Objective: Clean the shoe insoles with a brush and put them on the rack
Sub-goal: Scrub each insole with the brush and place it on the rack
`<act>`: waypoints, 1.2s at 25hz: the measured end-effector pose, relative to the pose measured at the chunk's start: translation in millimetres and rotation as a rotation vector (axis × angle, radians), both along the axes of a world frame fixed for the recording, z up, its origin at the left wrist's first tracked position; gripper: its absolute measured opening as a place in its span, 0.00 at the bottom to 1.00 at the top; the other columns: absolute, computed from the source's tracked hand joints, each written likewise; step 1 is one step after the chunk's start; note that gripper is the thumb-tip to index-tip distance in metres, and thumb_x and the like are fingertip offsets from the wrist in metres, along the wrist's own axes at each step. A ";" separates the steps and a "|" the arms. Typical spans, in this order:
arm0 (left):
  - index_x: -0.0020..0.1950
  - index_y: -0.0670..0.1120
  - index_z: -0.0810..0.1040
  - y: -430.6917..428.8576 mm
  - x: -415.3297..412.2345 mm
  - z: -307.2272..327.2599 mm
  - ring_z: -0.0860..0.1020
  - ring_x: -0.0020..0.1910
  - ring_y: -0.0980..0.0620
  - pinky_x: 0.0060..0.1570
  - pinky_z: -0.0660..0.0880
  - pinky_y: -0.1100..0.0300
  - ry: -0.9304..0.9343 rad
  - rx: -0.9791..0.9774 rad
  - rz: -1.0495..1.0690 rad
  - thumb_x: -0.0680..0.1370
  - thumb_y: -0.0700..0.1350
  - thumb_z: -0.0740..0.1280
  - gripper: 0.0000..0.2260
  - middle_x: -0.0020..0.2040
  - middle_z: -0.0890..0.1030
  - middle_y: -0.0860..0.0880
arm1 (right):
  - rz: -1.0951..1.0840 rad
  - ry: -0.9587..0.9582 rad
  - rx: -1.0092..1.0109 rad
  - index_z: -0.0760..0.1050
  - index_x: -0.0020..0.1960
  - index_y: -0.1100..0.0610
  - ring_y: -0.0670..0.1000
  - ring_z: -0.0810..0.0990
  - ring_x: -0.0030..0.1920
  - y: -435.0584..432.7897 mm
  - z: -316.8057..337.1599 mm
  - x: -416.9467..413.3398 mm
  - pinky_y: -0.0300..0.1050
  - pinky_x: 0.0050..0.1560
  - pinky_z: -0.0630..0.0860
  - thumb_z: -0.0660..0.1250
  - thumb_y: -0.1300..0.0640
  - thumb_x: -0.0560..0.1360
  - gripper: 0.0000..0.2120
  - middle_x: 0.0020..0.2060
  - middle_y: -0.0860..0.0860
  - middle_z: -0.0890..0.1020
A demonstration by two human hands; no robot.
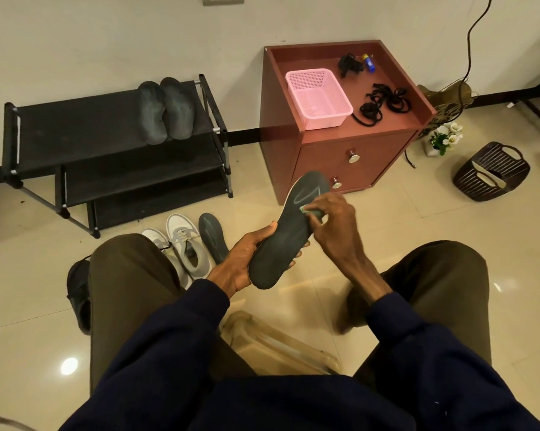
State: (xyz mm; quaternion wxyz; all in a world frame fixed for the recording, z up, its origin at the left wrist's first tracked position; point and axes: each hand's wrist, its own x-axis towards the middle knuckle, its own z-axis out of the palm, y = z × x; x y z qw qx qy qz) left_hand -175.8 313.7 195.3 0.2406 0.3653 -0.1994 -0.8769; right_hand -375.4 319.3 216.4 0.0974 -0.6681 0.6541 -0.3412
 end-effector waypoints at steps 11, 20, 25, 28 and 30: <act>0.56 0.42 0.86 -1.4 0.8 -1.6 0.83 0.51 0.42 0.61 0.76 0.46 -0.014 0.075 0.151 0.82 0.52 0.66 0.16 0.57 0.84 0.40 | 0.209 0.055 0.097 0.86 0.52 0.58 0.53 0.80 0.49 11.6 4.4 28.5 0.47 0.52 0.79 0.76 0.65 0.72 0.09 0.47 0.54 0.84; 0.61 0.39 0.81 -5.3 7.7 -2.6 0.85 0.51 0.43 0.57 0.80 0.50 0.031 0.093 0.244 0.85 0.54 0.61 0.20 0.57 0.84 0.39 | 0.529 -0.062 0.303 0.87 0.51 0.56 0.45 0.79 0.46 36.6 6.4 58.5 0.39 0.47 0.78 0.77 0.63 0.73 0.08 0.45 0.48 0.84; 0.55 0.43 0.87 -6.2 4.9 -2.1 0.83 0.50 0.44 0.59 0.78 0.49 -0.027 0.086 0.290 0.83 0.54 0.65 0.17 0.56 0.85 0.42 | 0.198 0.052 0.099 0.86 0.51 0.58 0.50 0.77 0.47 19.3 -7.6 34.8 0.52 0.47 0.79 0.76 0.64 0.72 0.08 0.46 0.52 0.83; 0.60 0.39 0.83 -6.4 8.4 -3.0 0.83 0.53 0.43 0.62 0.75 0.50 0.012 0.122 0.260 0.84 0.55 0.62 0.20 0.59 0.84 0.39 | 0.455 -0.112 0.282 0.87 0.51 0.56 0.45 0.80 0.46 41.9 4.3 59.9 0.40 0.46 0.78 0.77 0.63 0.72 0.08 0.46 0.48 0.83; 0.60 0.39 0.83 -3.8 9.6 -4.0 0.82 0.55 0.42 0.64 0.73 0.49 0.041 0.137 0.251 0.84 0.55 0.62 0.21 0.61 0.82 0.38 | 0.539 -0.165 0.335 0.87 0.51 0.55 0.44 0.81 0.45 41.9 8.0 63.6 0.36 0.45 0.77 0.77 0.64 0.72 0.09 0.45 0.47 0.83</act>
